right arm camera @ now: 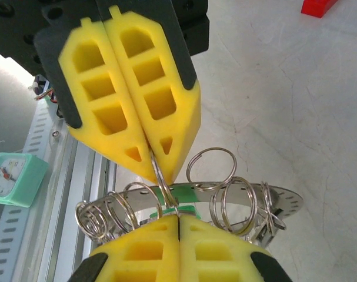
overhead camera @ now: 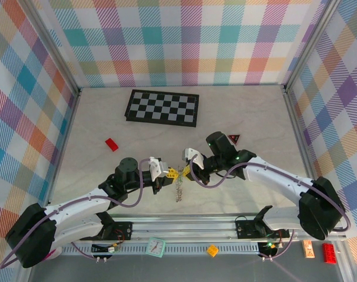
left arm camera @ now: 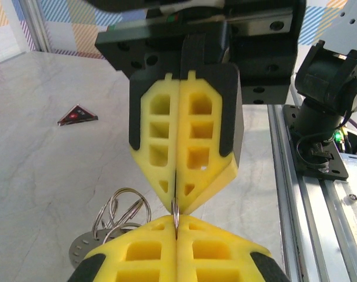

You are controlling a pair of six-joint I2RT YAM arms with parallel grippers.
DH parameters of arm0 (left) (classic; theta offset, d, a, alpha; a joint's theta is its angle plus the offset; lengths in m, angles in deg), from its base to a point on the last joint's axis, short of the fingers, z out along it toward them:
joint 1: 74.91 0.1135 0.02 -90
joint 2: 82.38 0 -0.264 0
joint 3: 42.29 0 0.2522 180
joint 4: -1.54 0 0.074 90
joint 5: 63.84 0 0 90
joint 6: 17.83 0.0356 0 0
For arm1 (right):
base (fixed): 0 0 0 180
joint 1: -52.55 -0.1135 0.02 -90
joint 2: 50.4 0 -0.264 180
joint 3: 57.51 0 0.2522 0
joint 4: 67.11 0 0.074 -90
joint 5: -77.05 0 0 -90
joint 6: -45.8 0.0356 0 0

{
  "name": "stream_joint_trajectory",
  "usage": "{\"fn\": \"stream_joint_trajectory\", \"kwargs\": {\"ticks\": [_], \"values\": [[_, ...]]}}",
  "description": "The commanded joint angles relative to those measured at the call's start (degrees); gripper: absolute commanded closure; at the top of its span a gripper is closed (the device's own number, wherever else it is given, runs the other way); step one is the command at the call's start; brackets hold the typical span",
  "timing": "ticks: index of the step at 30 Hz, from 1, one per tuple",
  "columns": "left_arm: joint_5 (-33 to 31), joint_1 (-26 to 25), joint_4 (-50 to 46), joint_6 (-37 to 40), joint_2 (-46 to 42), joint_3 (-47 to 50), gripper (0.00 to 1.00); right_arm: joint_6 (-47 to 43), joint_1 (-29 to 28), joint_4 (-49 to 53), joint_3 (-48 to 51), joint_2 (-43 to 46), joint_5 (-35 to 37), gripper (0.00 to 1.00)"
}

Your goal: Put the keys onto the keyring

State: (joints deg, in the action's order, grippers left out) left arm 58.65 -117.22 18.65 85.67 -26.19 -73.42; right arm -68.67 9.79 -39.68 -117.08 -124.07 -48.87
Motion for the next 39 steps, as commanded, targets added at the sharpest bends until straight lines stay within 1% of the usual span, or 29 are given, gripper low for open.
{"fn": "stream_joint_trajectory", "kwargs": {"ticks": [1,5,7,10,14,23,27,31,33,35,36,37,38,39], "values": [[2.0,-0.1,7.5,-1.5,-0.5,0.0,1.0,-0.7,-0.1,-0.9,0.1,-1.5,-2.8,1.0],[1.8,-0.1,7.4,-1.5,-0.5,0.0,1.0,-0.3,0.0,-1.8,0.5,-0.5,-2.5,1.0],[1.8,-0.1,7.4,-1.5,-0.5,0.3,1.0,0.2,0.2,-2.6,1.1,1.0,-2.1,0.9],[1.8,-0.1,7.8,-1.7,-0.2,0.7,1.0,0.4,0.4,-4.2,2.4,3.4,-1.7,0.82],[2.0,-0.1,8.5,-2.1,0.3,0.9,1.0,0.6,0.4,-5.7,3.4,5.0,-2.9,0.79],[2.8,-0.1,10.0,-2.6,1.4,0.8,1.0,2.1,0.4,-9.0,3.3,3.6,-2.8,0.75],[2.8,-0.1,10.6,-2.7,1.6,0.9,1.0,2.6,0.3,-10.0,3.1,2.6,-3.8,0.76],[2.6,-0.1,11.3,-2.9,1.9,1.0,1.0,3.0,0.3,-10.8,3.1,1.9,-4.4,0.82],[2.7,-0.1,11.6,-3.0,2.1,1.1,1.0,3.2,0.3,-11.5,3.0,1.6,-5.0,0.88],[2.3,-0.1,11.4,-3.1,2.2,1.0,1.0,3.0,0.4,-11.3,2.7,1.5,-5.3,0.98],[1.6,-0.1,10.7,-3.1,2.2,0.9,1.0,2.7,0.3,-10.7,2.5,1.6,-5.1,1.0],[0.3,-0.1,9.5,-2.8,1.9,0.7,0.99,2.1,0.3,-9.5,2.1,1.7,-4.7,1.0],[-0.9,-0.1,7.5,-2.3,1.7,0.2,0.91,1.3,0.3,-7.8,1.5,1.7,-4.2,1.0],[-1.4,-0.1,5.1,-1.4,1.4,-0.3,0.85,0.6,0.3,-6.2,1.0,1.9,-3.8,1.0]]}}
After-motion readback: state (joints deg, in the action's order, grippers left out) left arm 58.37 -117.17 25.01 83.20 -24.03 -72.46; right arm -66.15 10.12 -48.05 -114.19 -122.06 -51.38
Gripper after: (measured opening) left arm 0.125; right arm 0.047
